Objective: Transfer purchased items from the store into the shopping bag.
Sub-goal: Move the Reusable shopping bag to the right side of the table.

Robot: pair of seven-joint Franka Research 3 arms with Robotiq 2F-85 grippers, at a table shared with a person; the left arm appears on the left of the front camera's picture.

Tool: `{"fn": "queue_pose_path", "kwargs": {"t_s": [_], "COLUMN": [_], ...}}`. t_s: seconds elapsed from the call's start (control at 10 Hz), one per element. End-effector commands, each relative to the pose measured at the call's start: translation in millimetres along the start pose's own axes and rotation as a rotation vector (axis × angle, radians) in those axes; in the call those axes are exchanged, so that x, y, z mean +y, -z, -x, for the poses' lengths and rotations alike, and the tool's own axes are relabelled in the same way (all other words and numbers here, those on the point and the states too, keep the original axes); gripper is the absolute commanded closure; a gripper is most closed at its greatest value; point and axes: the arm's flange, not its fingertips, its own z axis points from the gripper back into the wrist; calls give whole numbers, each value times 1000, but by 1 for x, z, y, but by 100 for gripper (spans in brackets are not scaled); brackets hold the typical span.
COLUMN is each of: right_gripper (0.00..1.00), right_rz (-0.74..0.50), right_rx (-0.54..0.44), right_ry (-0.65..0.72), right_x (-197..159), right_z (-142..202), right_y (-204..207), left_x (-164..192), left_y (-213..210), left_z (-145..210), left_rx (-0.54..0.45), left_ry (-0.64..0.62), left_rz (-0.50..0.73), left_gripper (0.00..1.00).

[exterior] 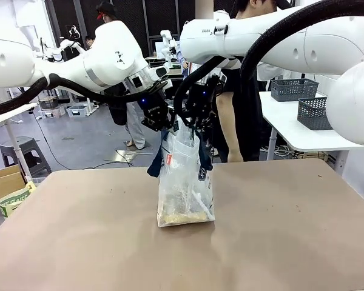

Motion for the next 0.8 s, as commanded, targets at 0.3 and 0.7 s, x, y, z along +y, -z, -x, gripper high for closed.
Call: {"fn": "queue_pose_path", "kwargs": {"t_s": [0.3, 0.7], "right_gripper": [100, 100], "right_rz": [-21, -61], "right_rx": [-12, -25], "right_ry": [-30, 27], "right_x": [14, 10], "right_z": [-10, -19], "right_y": [3, 2], "left_x": [-8, -9], "left_y": [5, 6], "left_z": [-7, -6], "left_rx": [-33, -57], "left_ry": [45, 40], "left_rz": [21, 7], "left_gripper": [100, 100]}}
